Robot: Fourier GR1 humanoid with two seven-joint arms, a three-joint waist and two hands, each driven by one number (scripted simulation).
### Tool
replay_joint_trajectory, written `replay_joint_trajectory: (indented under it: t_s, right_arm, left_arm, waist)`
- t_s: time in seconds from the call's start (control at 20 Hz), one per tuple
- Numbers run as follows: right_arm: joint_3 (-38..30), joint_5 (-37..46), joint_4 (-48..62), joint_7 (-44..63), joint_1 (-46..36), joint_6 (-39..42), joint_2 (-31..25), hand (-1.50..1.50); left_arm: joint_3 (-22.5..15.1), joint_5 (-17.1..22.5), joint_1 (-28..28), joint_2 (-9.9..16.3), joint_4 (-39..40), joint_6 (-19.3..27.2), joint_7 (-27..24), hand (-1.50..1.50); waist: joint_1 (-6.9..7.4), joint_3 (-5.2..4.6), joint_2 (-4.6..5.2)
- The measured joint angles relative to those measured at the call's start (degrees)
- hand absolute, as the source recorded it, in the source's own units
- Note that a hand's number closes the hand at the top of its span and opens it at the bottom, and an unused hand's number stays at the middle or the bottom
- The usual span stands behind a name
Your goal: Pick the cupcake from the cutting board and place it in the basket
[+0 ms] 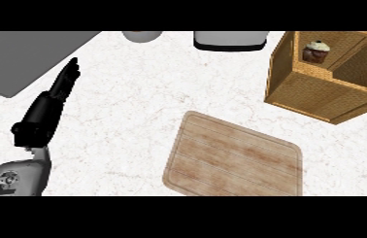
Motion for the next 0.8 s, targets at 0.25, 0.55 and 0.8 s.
replay_joint_trajectory:
  t_s: [0.25,0.55,0.8]
  right_arm:
    - [-7.8,-4.9,1.3,1.8,-1.0,-6.7,2.0,-1.5]
    - [-17.4,-8.7,5.4,3.2,-2.1,-16.7,-0.8,-1.5]
    - [-24.0,-10.8,10.2,0.2,0.1,-21.9,-5.7,-1.5]
  left_arm:
    - [0.6,0.6,0.6,0.4,-1.2,-0.5,0.7,0.0]
    - [1.1,1.1,-0.9,0.9,-0.6,-1.2,1.5,0.0]
    - [1.2,0.7,-0.8,0.9,0.2,-1.1,0.4,0.0]
  waist:
    - [-0.07,0.03,-0.11]
    - [-0.12,0.04,0.14]
    - [-0.03,0.08,0.3]
